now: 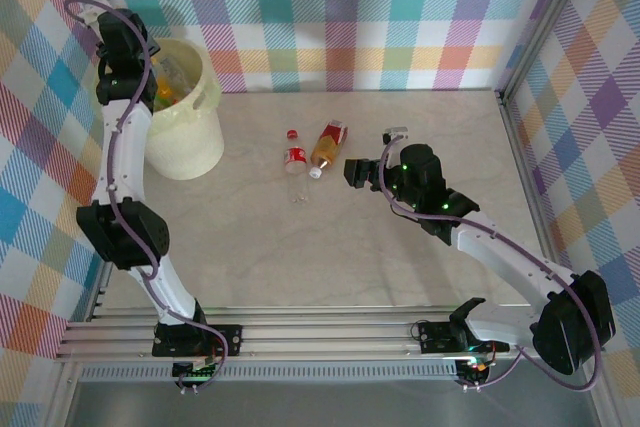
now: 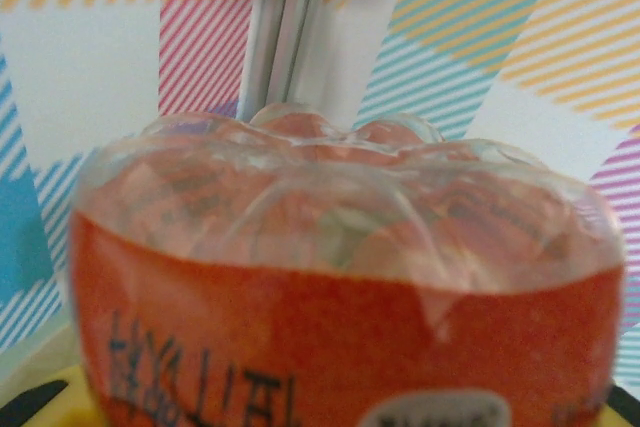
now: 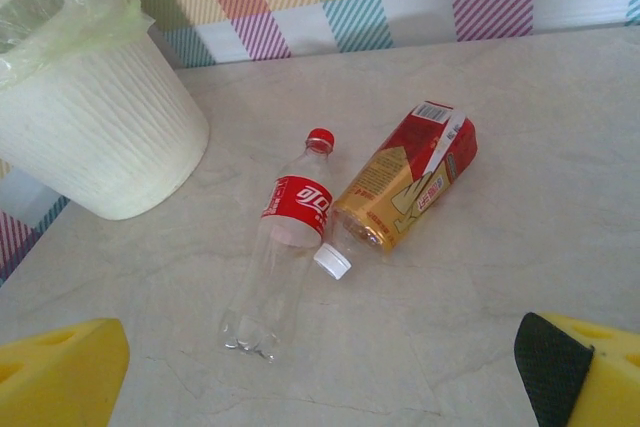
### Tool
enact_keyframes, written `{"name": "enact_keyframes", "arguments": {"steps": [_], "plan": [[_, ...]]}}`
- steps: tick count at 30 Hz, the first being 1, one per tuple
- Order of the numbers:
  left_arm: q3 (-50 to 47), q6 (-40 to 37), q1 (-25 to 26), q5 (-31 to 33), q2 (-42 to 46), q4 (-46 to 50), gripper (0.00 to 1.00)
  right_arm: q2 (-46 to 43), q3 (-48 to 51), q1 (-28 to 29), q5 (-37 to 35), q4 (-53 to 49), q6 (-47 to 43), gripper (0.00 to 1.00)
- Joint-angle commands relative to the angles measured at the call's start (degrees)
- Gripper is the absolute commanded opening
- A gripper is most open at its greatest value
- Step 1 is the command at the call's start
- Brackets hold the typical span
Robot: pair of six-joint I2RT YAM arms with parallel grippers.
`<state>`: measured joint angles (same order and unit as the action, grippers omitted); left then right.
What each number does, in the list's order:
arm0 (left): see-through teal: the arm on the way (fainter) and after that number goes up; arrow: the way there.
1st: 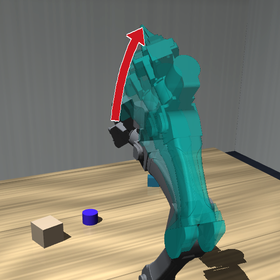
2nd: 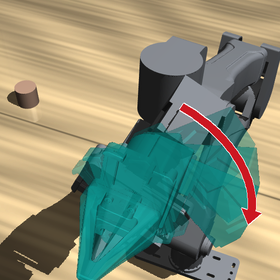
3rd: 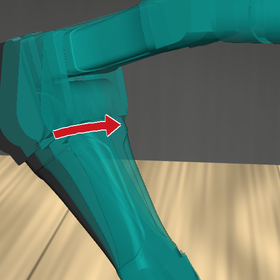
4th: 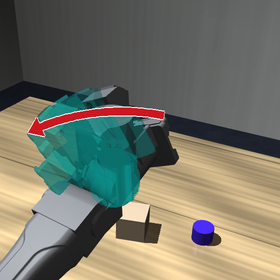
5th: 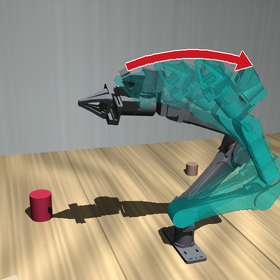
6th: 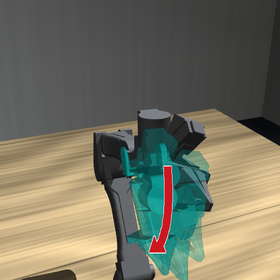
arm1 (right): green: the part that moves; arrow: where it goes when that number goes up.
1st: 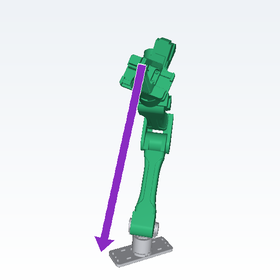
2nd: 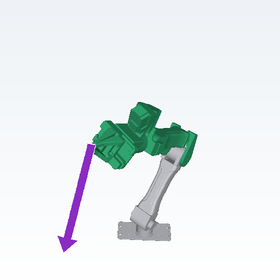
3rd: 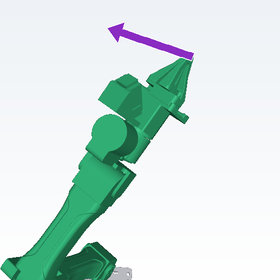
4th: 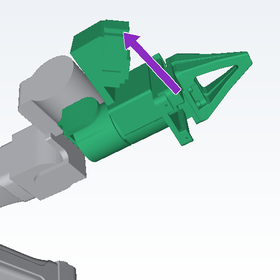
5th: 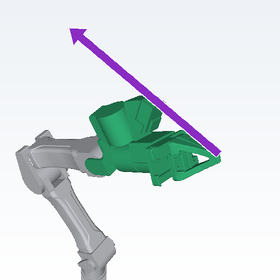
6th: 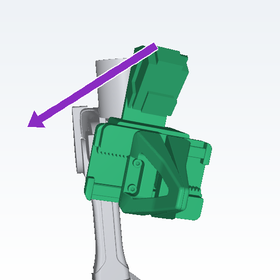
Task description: Put the plastic bottles in the bin
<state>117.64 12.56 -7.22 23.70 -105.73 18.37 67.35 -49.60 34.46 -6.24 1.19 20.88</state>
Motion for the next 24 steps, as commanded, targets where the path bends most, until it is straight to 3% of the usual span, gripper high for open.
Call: {"name": "enact_keyframes", "arguments": {"steps": [1, 3, 9, 12, 16, 24], "plan": [[5.0, 1.9, -0.6, 0.5, -3.3, 10.3, 0.45, -0.8, 0.1, -0.1, -1.0, -0.1, 0.0, 1.00], [7.0, 3.6, -0.8, 0.5, -5.0, 14.3, 0.51, -0.8, 0.1, -0.1, -0.9, -0.2, 0.0, 1.00], [23.9, 7.1, -1.4, -1.8, -13.6, 30.2, 0.83, -0.9, 0.0, -0.1, -1.0, -0.8, 0.0, 1.00], [27.0, 8.2, -1.5, -2.6, -13.8, 32.1, 0.93, -1.2, 0.4, -0.1, -1.1, -1.0, 0.4, 1.00], [27.0, 9.3, -1.5, -3.4, -12.2, 32.3, 0.99, -2.0, 1.3, -0.1, -1.6, -1.0, 0.9, 1.00], [25.7, 9.7, -1.3, -15.6, -9.5, 31.4, 1.00, -2.4, 2.0, -0.1, -2.4, -1.4, 1.3, 1.00]]}}
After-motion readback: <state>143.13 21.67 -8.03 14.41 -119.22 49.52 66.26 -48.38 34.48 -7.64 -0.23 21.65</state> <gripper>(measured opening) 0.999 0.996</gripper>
